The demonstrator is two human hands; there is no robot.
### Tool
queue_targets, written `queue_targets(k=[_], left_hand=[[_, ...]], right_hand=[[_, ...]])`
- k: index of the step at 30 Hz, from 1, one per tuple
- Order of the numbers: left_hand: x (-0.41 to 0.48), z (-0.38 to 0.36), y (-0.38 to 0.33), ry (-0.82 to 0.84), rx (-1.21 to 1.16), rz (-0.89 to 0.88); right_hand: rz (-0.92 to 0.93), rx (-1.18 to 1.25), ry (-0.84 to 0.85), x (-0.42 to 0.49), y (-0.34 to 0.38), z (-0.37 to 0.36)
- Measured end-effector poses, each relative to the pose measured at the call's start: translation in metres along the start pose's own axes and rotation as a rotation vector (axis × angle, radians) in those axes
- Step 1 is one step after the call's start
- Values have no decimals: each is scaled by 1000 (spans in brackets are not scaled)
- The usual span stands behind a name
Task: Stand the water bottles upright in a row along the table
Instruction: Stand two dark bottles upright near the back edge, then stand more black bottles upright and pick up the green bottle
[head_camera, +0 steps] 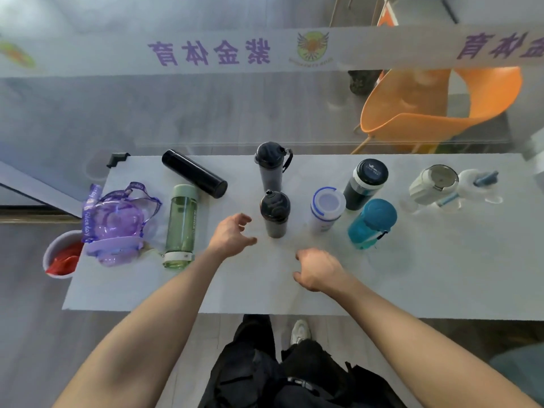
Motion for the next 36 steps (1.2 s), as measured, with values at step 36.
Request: queue_targets(k=[36], left_hand=[[49, 118, 179, 250, -71, 341]], right_hand=[[-280, 375, -99, 207, 271, 48]])
Point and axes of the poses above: each hand's wrist, its own x-axis towards the middle knuckle, its own z-axis out of the back of the hand, y = z × x, the point moved 4 cm from there along x, towards the middle knuckle, and after that the axes turned 14 degrees about -z, right-handed, at the moved point
